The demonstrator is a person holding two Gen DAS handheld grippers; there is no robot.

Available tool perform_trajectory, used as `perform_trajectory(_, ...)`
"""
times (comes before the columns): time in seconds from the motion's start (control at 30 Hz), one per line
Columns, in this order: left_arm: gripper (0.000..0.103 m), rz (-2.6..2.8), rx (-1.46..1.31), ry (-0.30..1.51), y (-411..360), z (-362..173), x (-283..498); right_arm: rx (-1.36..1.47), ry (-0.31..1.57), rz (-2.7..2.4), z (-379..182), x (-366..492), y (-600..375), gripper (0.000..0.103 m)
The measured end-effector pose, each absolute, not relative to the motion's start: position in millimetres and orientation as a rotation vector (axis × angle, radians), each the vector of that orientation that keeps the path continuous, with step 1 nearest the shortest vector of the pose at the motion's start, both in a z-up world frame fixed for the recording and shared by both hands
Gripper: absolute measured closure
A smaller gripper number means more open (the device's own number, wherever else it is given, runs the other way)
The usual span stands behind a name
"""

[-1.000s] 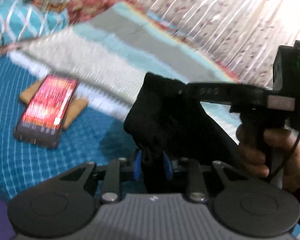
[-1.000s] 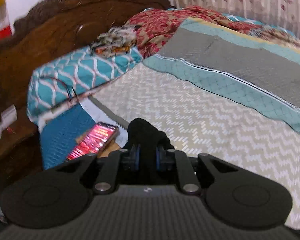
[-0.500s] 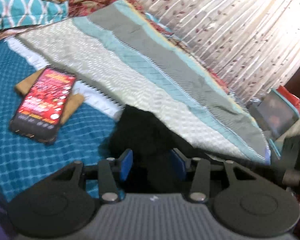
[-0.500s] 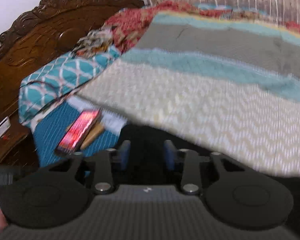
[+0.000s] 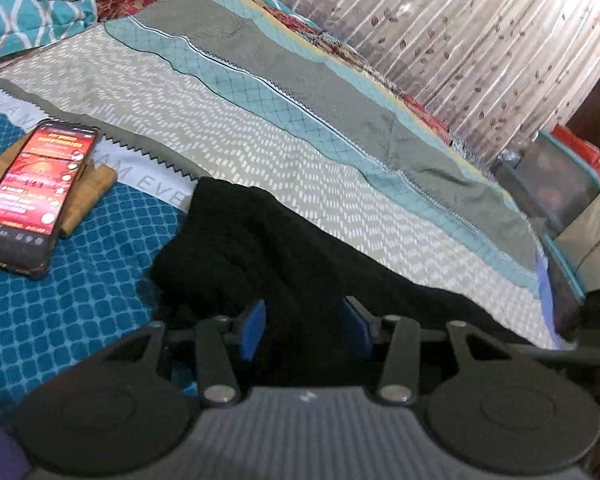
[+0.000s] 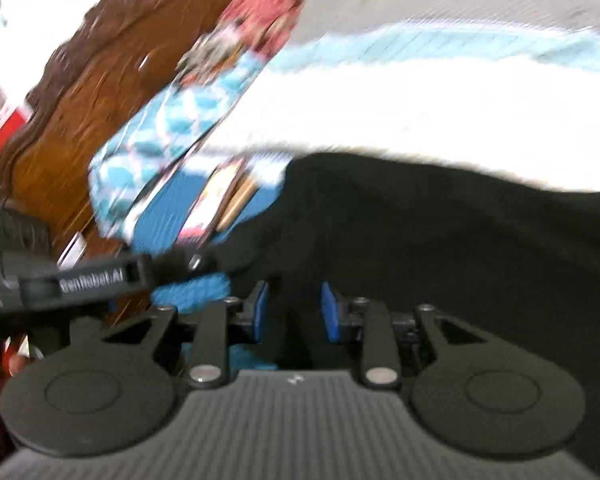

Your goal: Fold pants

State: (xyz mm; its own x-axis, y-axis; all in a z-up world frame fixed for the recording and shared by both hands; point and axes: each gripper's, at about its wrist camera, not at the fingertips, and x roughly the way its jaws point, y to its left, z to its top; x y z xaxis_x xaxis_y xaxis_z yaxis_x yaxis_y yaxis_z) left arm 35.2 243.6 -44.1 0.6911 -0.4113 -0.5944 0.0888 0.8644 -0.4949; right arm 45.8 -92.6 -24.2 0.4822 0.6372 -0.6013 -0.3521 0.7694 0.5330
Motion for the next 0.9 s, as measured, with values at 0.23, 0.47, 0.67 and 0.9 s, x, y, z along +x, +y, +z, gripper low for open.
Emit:
perform_trajectory(0.23, 0.065, -0.204, -0.264, 0.869, 209.1, -73.9, 54.2, 0.423, 1.069, 0.397, -85.5, 35.0, -121.0, 0.073)
perform_trajectory(0.47, 0.061, -0.178, -0.287, 0.874, 206.1, -57.5, 48.9, 0.491, 0.942, 0.380, -65.5, 32.6, -140.2, 0.067)
perform_trajectory(0.67, 0.056, -0.235, -0.208, 0.811, 173.2, -39.1, 46.2, 0.478, 0.904, 0.233, -70.1, 43.6, -192.0, 0.066)
perform_trajectory(0.9, 0.059, -0.152, -0.119, 0.927, 154.5, -77.3, 67.3, 0.652, 0.848, -0.025, -82.5, 27.0, -310.1, 0.083)
